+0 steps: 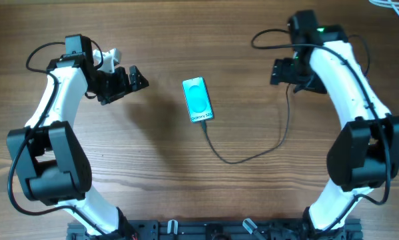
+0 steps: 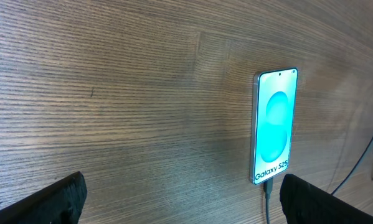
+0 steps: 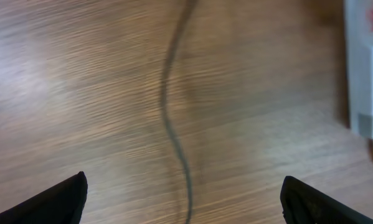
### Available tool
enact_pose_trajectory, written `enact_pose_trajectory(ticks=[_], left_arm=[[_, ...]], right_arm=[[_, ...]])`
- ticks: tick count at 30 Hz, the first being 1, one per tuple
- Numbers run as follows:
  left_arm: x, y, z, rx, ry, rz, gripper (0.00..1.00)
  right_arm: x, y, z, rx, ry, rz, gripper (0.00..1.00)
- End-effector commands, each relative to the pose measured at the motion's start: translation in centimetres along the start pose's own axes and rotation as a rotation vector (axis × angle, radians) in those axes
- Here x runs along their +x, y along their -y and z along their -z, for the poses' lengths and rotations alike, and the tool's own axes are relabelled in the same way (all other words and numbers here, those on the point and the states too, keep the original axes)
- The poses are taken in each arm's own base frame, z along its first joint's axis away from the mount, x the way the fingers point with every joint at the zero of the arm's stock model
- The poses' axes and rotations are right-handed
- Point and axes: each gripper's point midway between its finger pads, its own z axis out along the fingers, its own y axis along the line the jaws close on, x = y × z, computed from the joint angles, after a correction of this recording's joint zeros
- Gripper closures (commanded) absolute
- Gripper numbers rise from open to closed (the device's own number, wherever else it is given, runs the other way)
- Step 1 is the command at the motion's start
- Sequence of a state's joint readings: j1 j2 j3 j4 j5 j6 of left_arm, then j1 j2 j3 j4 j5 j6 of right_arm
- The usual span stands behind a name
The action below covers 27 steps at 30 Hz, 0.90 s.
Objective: Plug charger to phone and switch on socket
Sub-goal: 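Release the phone and move the right gripper to the power strip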
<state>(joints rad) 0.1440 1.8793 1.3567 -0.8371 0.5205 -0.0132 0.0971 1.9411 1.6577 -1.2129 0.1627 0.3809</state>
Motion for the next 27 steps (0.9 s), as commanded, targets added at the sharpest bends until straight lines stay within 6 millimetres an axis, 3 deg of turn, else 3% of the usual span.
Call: enact_pose_trajectory(ticks=[1, 7, 21, 24, 27], left_arm=[[-0.2, 0.1, 0.1, 0.002, 0.005, -0.002, 0.0], [-0.2, 0.1, 0.1, 0.002, 0.005, -0.002, 0.0], [-0.2, 0.1, 0.1, 0.002, 0.005, -0.002, 0.0], [-0.2, 0.1, 0.1, 0.002, 0.005, -0.002, 0.0], [-0.2, 0.1, 0.1, 0.002, 0.005, -0.002, 0.0]], right_arm=[[-0.6, 3.0, -0.4, 0.035, -0.01, -0.119, 0.0], [-1.2, 6.4, -0.9, 0.054, -0.017, -0.241, 0.0], [-3.0, 21.3, -2.5, 0.145, 0.056, -0.69, 0.0], [-3.7, 24.2, -3.9, 0.145, 0.119, -0.769, 0.0], [-3.0, 26.6, -6.0, 0.153, 0.139, -0.836, 0.0]])
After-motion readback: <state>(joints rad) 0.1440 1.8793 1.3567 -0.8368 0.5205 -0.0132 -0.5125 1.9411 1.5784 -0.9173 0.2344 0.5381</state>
